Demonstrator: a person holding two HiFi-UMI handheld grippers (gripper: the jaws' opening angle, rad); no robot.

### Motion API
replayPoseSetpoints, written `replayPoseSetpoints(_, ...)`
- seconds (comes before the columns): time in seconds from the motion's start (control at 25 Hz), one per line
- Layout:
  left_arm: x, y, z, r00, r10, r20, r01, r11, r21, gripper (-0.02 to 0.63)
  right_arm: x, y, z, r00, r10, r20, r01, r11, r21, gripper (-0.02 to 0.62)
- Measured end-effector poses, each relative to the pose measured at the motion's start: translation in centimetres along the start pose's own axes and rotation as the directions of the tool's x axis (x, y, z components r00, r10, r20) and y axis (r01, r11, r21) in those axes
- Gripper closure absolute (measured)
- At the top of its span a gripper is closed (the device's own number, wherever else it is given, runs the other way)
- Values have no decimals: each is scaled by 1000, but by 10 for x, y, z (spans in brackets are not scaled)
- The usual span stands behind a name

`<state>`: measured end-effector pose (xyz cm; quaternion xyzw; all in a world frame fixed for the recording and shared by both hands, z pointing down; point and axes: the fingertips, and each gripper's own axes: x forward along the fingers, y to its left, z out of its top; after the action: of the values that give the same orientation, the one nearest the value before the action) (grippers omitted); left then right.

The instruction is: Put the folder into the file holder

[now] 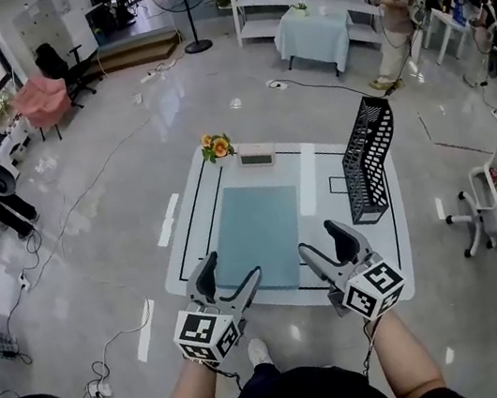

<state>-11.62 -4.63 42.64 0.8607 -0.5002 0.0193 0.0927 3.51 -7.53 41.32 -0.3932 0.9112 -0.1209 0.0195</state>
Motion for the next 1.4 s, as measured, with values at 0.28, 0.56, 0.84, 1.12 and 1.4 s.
replayPoseSetpoints(0.28, 34, 51, 1, 995, -93, -42, 93, 996, -11, 227, 42, -15, -5, 993, -120, -13, 121, 992, 25, 293)
replayPoseSetpoints(0.56, 50, 89, -3, 985, -159, -61, 156, 987, -49, 227, 70, -16, -19, 978, -203, -44, 204, 978, 30, 293)
replayPoseSetpoints(0.84, 68, 106, -16, 976, -192, -99, 184, 979, -85, 227, 79, -19, -31, 965, -250, -78, 253, 967, 35, 293)
replayPoseSetpoints(1.12, 92, 110, -46, 968, -179, -175, 157, 979, -132, 227, 84, -45, -46, 960, -254, -118, 264, 961, 86, 293)
replayPoseSetpoints(1.4, 121, 131, -76, 960, -99, -260, 65, 989, -134, 227, 110, -90, -83, 956, -204, -213, 243, 953, 179, 293)
